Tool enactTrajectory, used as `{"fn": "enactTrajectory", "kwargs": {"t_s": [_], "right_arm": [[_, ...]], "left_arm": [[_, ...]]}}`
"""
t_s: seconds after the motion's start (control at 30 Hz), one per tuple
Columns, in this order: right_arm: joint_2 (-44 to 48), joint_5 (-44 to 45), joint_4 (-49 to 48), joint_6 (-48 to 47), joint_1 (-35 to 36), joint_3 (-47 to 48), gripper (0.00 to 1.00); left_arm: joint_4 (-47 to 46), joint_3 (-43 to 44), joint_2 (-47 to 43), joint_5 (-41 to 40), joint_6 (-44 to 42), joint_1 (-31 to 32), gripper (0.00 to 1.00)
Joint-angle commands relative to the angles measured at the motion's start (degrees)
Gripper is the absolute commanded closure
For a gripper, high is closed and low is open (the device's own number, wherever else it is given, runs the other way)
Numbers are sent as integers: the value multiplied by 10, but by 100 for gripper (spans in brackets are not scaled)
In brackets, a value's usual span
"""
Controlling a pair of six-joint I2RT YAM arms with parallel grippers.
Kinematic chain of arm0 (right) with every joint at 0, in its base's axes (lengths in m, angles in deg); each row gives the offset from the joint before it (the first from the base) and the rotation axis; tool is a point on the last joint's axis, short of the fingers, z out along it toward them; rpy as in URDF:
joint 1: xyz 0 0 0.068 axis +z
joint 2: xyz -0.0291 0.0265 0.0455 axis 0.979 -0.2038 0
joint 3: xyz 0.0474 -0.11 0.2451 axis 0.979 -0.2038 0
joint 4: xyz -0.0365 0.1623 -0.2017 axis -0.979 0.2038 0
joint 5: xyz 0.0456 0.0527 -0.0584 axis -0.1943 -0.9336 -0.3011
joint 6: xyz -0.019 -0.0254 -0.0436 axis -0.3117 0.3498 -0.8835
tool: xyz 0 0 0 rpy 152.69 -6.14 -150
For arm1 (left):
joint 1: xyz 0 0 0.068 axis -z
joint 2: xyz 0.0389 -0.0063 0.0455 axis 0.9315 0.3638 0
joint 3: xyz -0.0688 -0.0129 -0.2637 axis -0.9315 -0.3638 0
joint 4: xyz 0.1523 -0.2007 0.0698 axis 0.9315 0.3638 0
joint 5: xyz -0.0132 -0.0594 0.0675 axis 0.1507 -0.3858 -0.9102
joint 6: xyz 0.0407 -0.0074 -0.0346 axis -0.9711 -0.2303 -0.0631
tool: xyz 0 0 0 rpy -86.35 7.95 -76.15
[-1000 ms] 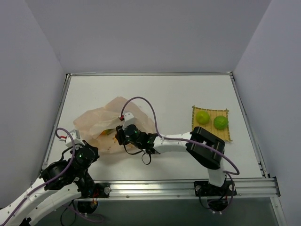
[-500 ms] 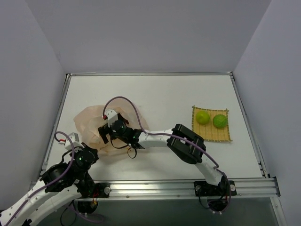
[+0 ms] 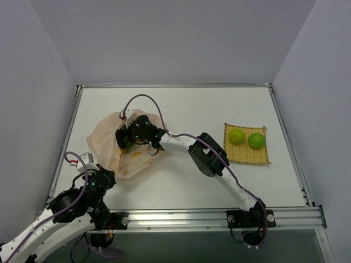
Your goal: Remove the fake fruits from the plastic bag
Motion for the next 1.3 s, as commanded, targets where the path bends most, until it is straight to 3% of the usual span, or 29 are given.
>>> {"fn": "enactTrajectory", "kwargs": {"t_s": [0.0, 0.17, 0.4, 0.53, 0.73, 0.8, 0.87, 0.97, 1.1, 1.27], "right_arm": [[-31, -93, 87, -31, -5, 49, 0], [44, -100, 19, -18, 0, -65, 0], [108, -63, 78, -58, 37, -123, 2], [131, -19, 60, -57, 58, -174, 10], [144, -5, 63, -51, 63, -207, 1], [144, 6, 54, -50, 64, -215, 11], [151, 20, 25, -41, 64, -225, 39], [182, 41, -24, -27, 69, -263, 64], [252, 107, -72, -18, 79, -320, 76], [332, 165, -106, -12, 98, -394, 82]], "left_arm": [[-3, 27, 11, -17, -17, -1, 98], [-19, 22, 8, -21, -27, -1, 98], [-15, 37, 4, -33, -38, -1, 98], [-13, 33, -15, -33, -40, -1, 98], [-13, 34, -21, -34, -44, -2, 98], [-14, 31, -22, -31, -44, -1, 98], [-15, 27, -25, -28, -41, -1, 98], [-13, 24, -32, -27, -40, -1, 98], [-18, 17, -28, -25, -41, -1, 98], [-51, 14, -11, -25, -55, -1, 98]]}}
